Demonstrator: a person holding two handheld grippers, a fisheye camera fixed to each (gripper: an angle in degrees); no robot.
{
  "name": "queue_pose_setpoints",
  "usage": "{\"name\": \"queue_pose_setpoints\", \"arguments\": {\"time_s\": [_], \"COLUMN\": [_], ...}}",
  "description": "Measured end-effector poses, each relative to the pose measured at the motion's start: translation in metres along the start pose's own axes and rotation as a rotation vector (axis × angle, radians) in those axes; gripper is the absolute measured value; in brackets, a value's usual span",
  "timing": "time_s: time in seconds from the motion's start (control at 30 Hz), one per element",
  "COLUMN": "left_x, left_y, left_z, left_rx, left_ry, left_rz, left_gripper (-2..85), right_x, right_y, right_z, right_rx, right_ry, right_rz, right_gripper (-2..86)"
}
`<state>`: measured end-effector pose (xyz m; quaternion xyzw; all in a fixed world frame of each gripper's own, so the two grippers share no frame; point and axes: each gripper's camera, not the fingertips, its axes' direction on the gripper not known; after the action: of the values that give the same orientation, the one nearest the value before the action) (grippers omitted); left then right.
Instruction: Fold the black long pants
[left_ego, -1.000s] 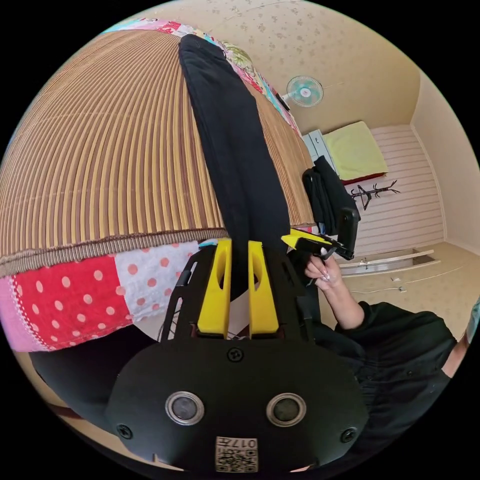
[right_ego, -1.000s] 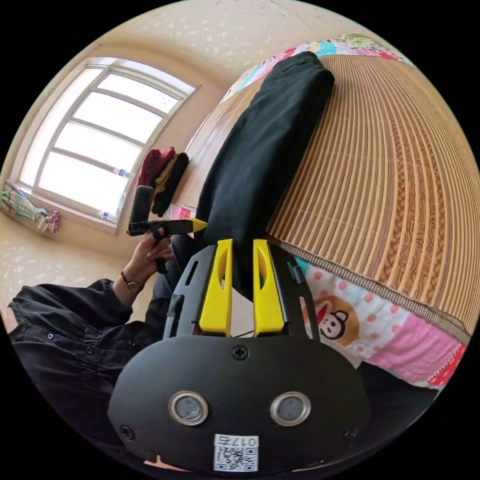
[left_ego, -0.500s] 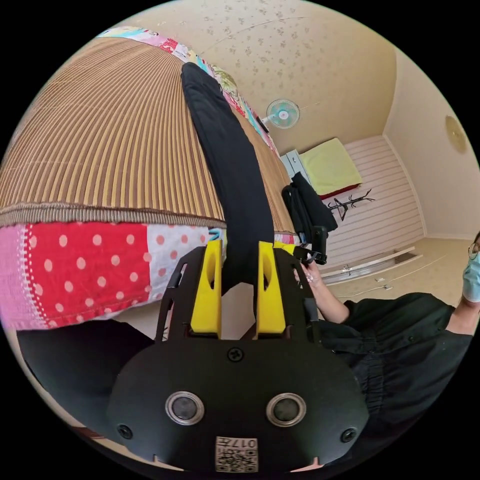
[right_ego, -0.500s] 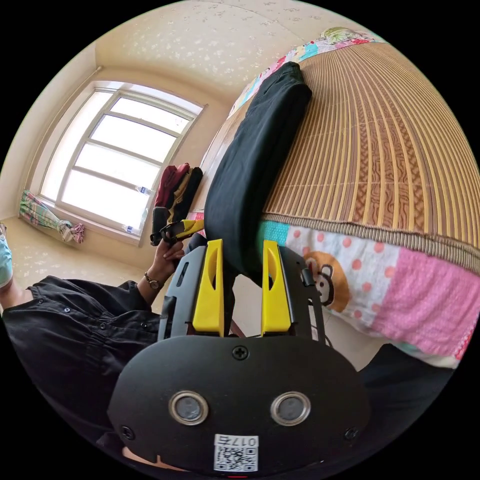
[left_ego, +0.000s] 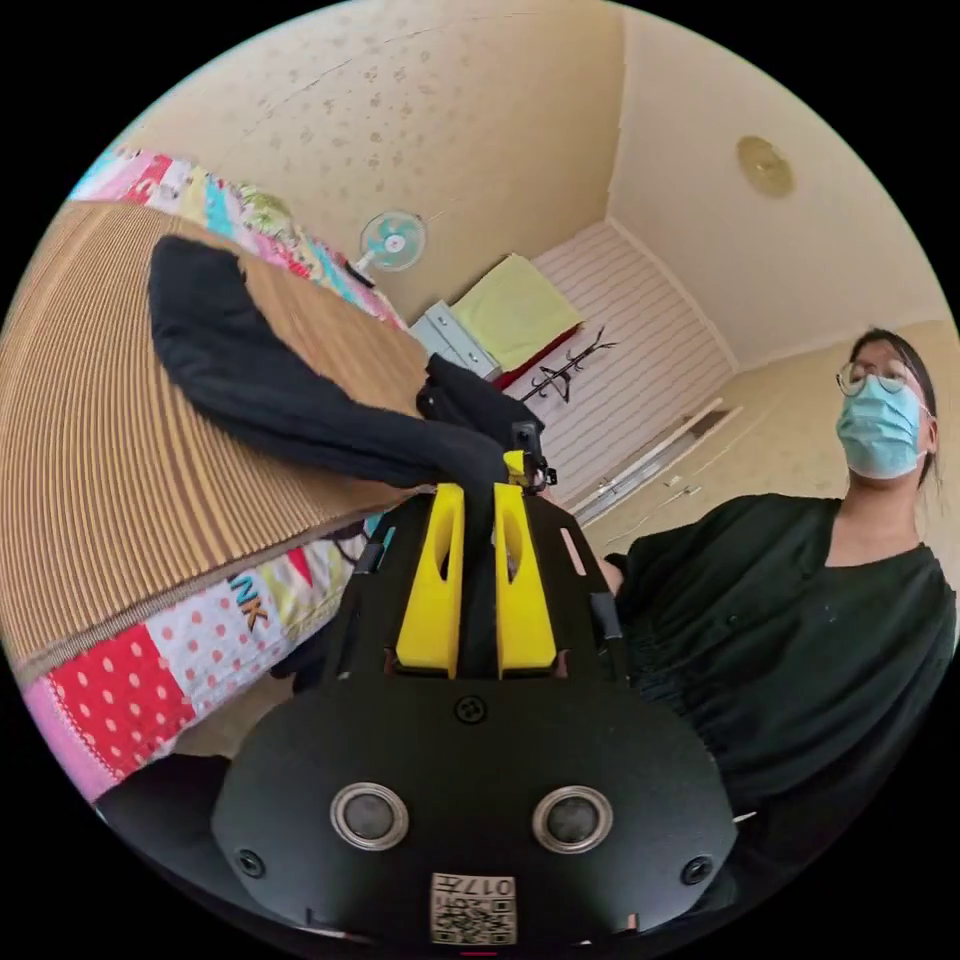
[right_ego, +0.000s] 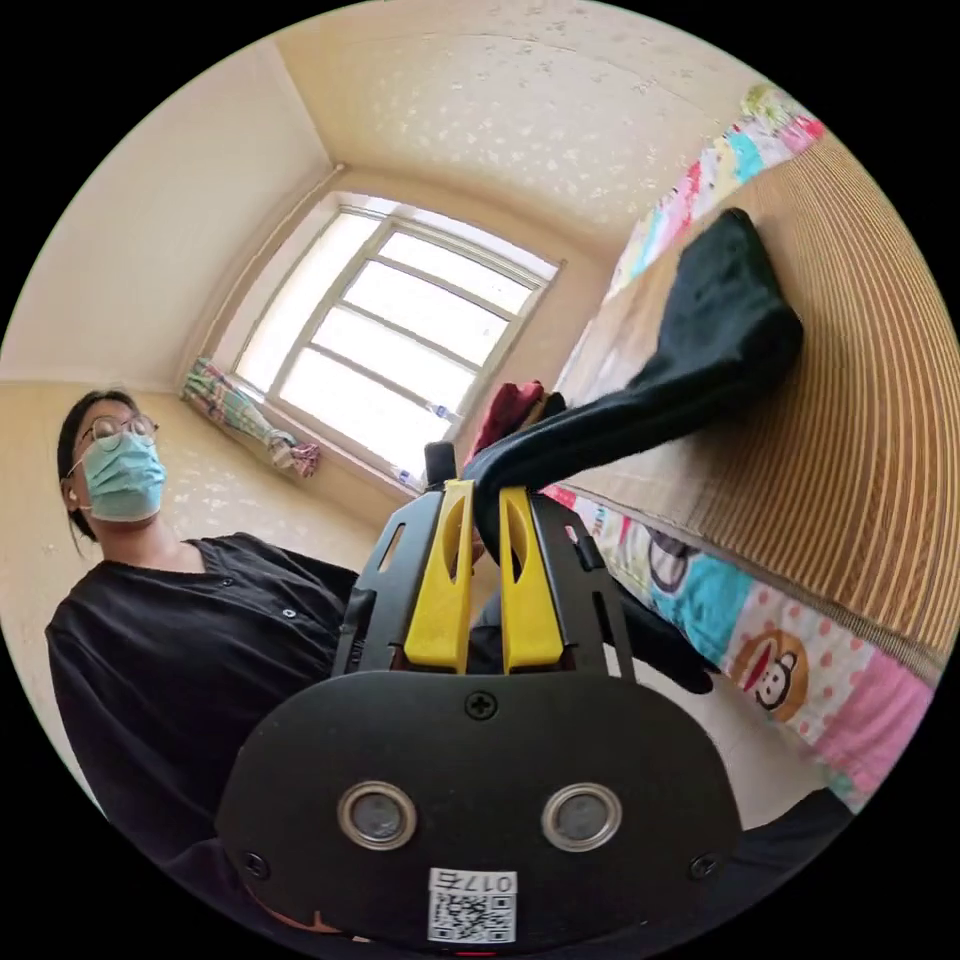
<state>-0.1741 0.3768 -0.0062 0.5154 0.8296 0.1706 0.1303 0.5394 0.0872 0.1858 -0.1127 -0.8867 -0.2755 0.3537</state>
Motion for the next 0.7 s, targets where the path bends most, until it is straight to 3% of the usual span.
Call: {"name": "queue_pose_setpoints", "arguments": {"time_s": [0.2, 0.4, 0.57, 0.7], "left_x": [0.207, 0.311, 0.263, 0.158], "left_y": [-0.112, -0.178, -0.238, -0.303], "left_z": [-0.063, -0.095, -0.080, -0.051], "left_rx": [0.191, 0.368, 0.365, 0.280], "left_ry": [-0.084, -0.123, -0.224, -0.327], "left_rz": [0.483, 0.621, 0.426, 0.207], "left_gripper": [5.1, 5.1, 5.0, 5.1], "right_x": [-0.224, -0.355, -0.331, -0.233], "right_y": [-0.093, -0.142, -0.192, -0.259], "right_z": [-0.032, -0.045, -0.029, -0.005], "right_rx": [0.046, 0.166, 0.190, 0.176], "right_ry": [0.103, 0.151, 0.367, 0.515], "right_rz": [-0.525, -0.770, -0.685, -0.470], "right_gripper": [0.7, 0.8, 0.8, 0.7]}}
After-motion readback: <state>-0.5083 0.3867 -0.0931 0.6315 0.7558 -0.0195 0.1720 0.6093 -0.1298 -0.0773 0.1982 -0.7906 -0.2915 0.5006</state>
